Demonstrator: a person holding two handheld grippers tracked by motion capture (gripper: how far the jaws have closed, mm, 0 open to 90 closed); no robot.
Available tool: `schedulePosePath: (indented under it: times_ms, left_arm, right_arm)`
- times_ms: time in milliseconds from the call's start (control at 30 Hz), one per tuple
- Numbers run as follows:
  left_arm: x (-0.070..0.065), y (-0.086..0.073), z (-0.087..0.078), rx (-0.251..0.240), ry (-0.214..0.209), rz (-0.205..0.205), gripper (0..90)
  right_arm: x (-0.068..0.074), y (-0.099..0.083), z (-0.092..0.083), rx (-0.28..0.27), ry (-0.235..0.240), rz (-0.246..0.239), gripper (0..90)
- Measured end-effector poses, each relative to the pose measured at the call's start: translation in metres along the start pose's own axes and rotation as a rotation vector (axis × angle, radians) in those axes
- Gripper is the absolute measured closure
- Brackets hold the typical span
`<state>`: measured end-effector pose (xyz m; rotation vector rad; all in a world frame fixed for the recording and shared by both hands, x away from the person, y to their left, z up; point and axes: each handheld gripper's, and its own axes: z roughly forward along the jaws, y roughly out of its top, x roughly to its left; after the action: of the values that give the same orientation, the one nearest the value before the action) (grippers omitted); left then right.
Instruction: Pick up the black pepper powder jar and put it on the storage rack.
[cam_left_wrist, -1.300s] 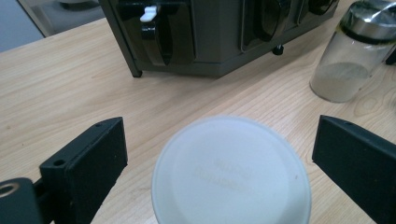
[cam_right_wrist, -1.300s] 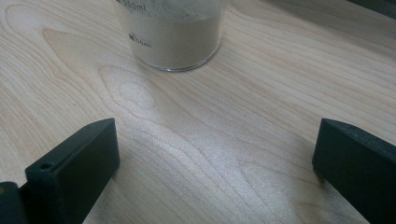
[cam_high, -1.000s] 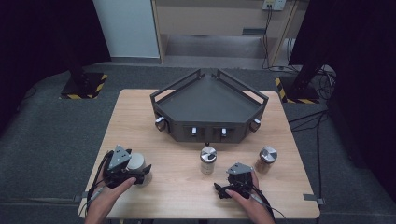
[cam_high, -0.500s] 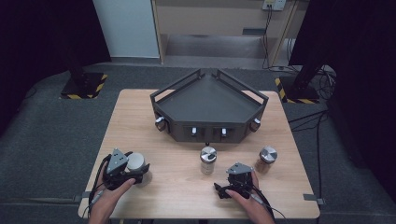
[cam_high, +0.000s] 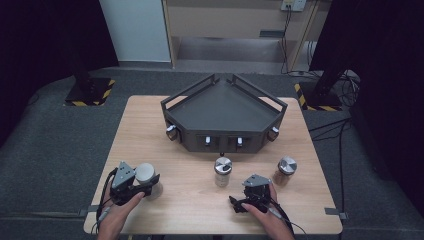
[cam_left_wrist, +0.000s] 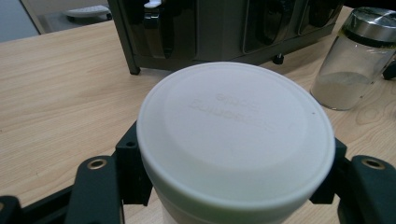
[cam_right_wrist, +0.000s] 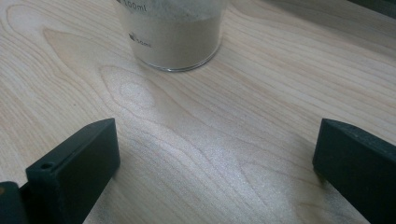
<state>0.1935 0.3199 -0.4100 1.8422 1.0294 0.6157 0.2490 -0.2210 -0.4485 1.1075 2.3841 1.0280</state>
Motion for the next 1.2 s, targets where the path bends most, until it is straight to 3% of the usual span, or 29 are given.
schedulePosePath:
  times_ms: [167, 500, 700, 867, 1200]
  left_arm:
    - [-0.004, 0.004, 0.000, 0.005, 0.004, 0.001, 32.7]
    - [-0.006, 0.019, -0.009, -0.012, -0.005, 0.042, 32.7]
    - [0.000, 0.024, -0.008, -0.010, -0.024, 0.042, 32.7]
    - [0.006, 0.033, -0.005, 0.000, -0.052, 0.061, 32.7]
    - [0.009, 0.051, 0.000, 0.000, -0.070, 0.098, 32.7]
  right_arm:
    - [0.000, 0.000, 0.000, 0.000, 0.000, 0.000, 0.6]
    - [0.000, 0.000, 0.000, 0.000, 0.000, 0.000, 0.6]
    - [0.000, 0.000, 0.000, 0.000, 0.000, 0.000, 0.6]
    - [0.000, 0.000, 0.000, 0.000, 0.000, 0.000, 0.6]
    - [0.000, 0.000, 0.000, 0.000, -0.001, 0.000, 0.6]
